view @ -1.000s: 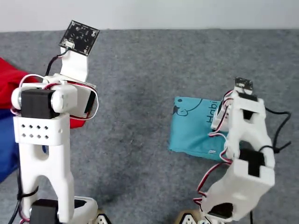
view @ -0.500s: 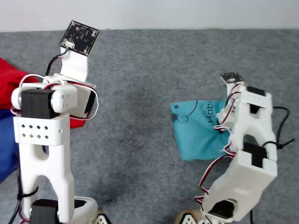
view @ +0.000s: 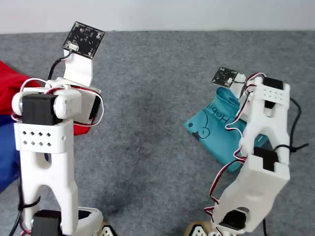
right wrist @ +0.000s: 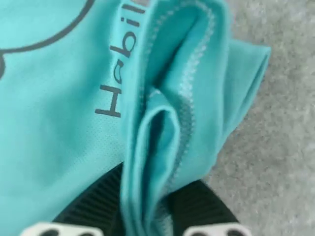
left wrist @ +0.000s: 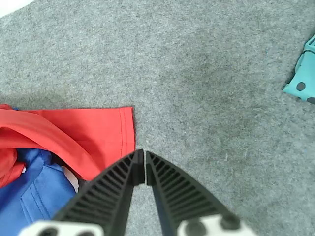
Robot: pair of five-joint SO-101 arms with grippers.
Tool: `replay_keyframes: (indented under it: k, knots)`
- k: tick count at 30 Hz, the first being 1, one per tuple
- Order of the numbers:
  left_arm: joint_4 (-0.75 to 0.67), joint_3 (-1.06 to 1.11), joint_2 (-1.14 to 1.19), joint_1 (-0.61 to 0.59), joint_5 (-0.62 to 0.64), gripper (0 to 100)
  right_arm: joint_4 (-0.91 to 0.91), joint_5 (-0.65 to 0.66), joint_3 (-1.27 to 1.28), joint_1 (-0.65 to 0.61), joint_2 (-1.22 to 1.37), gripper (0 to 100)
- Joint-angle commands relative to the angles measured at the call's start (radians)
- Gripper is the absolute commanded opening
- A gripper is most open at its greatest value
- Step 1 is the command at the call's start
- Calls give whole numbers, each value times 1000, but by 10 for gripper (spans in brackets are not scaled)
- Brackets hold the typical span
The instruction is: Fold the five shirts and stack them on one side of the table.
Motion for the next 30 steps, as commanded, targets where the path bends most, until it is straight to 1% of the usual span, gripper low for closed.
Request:
replay_keyframes:
  k: [1,3,7,10,15,17,19,22,24,28,30]
  knots:
    - [20,-1,-23,-8,-12,15,-19,-163,-72,-8,-30,208]
    - [20,-1,-23,-8,-12,15,-19,-333,-100,-5,-48,247]
    - [20,-1,-26,-8,-12,15,4,-598,-146,-4,-71,253]
    - [20,-1,-29,-8,-12,15,76,-795,-149,-4,-119,253]
    - [20,-1,-31,-8,-12,15,223,-1211,-149,-10,-176,255]
    - [20,-1,-28,-8,-12,15,272,-1353,-149,-5,-180,255]
    - [20,-1,-25,-8,-12,15,332,-1455,-149,-7,-185,255]
    - [20,-1,-25,-8,-12,15,427,-1567,-149,-10,-183,256]
    - [20,-1,-25,-8,-12,15,460,-1642,-144,-8,-177,256]
    - [18,-1,-23,-8,-12,15,424,-1732,-100,-8,-156,262]
    - [18,-1,-23,-8,-12,15,367,-1771,-61,-10,-136,303]
